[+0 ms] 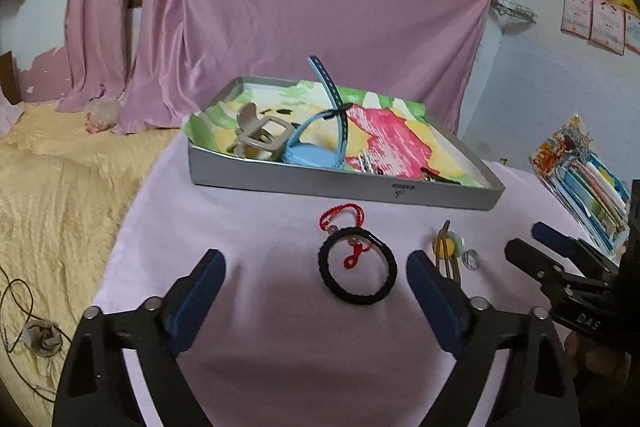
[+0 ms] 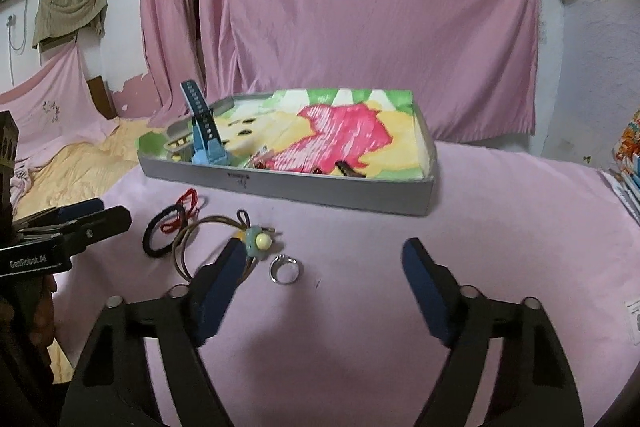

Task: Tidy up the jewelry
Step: 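Withdraw both tools from the tray back over the remaining jewelry, then grasp the black braided bracelet with the left tool while the right tool grasps the silver ring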

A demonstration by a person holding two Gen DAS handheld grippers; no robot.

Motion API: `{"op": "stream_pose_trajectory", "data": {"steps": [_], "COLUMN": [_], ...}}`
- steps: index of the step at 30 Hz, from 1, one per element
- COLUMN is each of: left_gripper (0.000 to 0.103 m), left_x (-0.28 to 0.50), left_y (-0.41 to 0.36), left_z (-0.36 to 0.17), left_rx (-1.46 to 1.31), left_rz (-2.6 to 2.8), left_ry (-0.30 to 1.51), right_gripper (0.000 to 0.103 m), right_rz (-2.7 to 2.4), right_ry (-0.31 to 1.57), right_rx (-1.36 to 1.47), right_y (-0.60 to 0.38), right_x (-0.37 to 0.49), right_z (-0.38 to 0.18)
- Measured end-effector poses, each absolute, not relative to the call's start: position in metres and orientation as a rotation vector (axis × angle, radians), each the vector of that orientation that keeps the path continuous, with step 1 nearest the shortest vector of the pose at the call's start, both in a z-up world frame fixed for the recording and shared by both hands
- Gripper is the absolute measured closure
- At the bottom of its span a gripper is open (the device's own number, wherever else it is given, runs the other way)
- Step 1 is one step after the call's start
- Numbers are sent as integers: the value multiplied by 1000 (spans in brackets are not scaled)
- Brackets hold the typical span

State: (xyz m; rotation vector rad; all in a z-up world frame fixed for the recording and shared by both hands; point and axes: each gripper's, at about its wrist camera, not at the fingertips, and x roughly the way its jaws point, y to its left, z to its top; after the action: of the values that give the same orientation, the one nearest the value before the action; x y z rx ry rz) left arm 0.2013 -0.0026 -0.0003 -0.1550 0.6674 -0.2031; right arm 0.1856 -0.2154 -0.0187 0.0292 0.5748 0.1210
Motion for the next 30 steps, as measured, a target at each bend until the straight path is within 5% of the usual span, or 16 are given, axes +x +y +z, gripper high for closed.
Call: {"op": "stream_pose_trajectory", "data": {"steps": [8, 15, 30], "left_gripper": [38, 53, 78], "left_x": [221, 230, 249], "left_y": [-7, -15, -22], "left_z": [-5, -9, -10], "left_rx": [-154, -118, -48], "left_rz": [-216, -225, -216], "left_ry": [765, 810, 866], "right_gripper": [39, 59, 64], "right_rz": [158, 195, 257], "right_ry": [623, 670, 762], "right_rx": [13, -1, -14], "right_y": [-210, -206, -197], "right_x": [193, 200, 216], "right_z": [-22, -27, -34]}}
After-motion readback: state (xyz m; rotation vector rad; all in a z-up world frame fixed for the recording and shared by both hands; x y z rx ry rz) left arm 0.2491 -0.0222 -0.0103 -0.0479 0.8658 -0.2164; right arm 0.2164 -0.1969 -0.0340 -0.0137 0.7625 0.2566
